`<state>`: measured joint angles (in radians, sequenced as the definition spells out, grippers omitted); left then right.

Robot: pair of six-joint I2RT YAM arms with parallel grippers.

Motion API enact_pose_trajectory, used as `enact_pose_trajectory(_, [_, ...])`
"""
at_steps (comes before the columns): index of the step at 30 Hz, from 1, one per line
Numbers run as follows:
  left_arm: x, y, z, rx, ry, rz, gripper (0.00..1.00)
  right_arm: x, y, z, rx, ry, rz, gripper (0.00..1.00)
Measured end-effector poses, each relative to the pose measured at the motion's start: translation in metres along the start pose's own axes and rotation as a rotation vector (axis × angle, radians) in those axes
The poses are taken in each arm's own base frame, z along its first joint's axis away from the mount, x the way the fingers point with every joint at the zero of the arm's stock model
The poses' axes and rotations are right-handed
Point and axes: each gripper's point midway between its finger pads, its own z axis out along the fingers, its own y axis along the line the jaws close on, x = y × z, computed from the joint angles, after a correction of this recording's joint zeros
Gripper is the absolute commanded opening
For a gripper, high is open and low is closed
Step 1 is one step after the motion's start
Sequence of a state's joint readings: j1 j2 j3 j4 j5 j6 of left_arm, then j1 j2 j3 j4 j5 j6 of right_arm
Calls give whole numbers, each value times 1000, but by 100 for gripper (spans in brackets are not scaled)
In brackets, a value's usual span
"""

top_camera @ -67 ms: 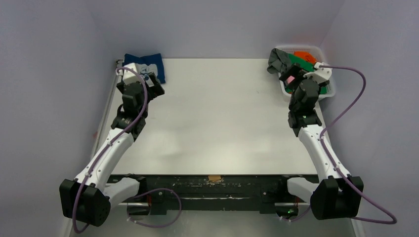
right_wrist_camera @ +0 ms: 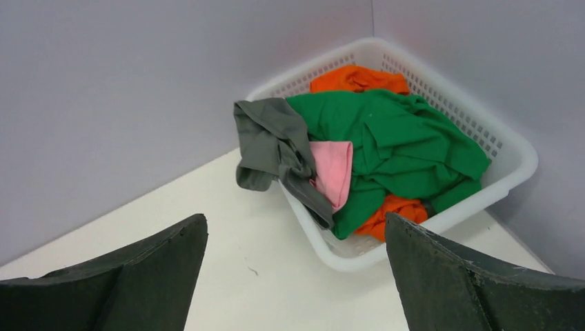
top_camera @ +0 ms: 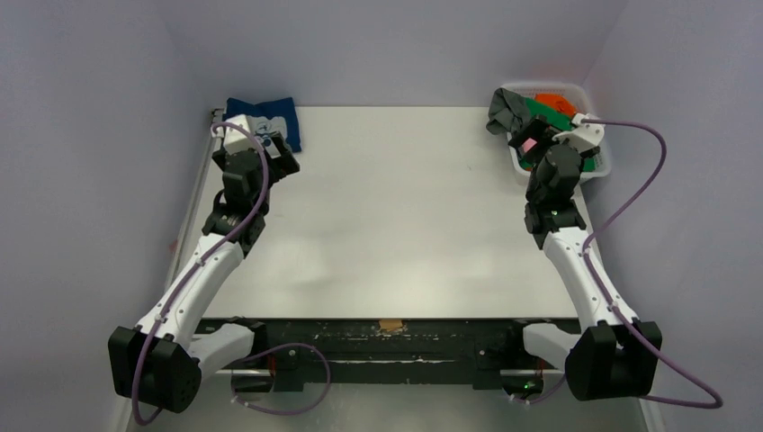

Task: Fold and stack the t-shirts
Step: Grab crumpled tshirt from bin with the right arm

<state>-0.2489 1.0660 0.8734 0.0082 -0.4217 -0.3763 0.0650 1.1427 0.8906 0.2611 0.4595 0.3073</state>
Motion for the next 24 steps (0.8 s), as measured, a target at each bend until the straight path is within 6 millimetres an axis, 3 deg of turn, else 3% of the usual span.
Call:
enact_pose_trajectory(3, [5,8,-3,-26,4,1,100,27,-2,17,39,91,-63,99])
enact_pose_trajectory(6, [5,10,-3,-40,1,0,100,37,2,40,70,148,-129,99])
enact_pose_trajectory(13, [2,12,1,-60,-18,-2,100,38,31,136,86,231,-197,98])
enact_pose_trajectory(17, [8,13,9,-78,-9,14,100,64,35,182,73,282,-222,91])
enact_pose_trajectory(21, [14,16,15,-96,6,38,100,99,35,219,27,350,-241,76])
enact_pose_trajectory(24, [15,16,16,-99,6,40,100,121,33,237,3,391,-263,70])
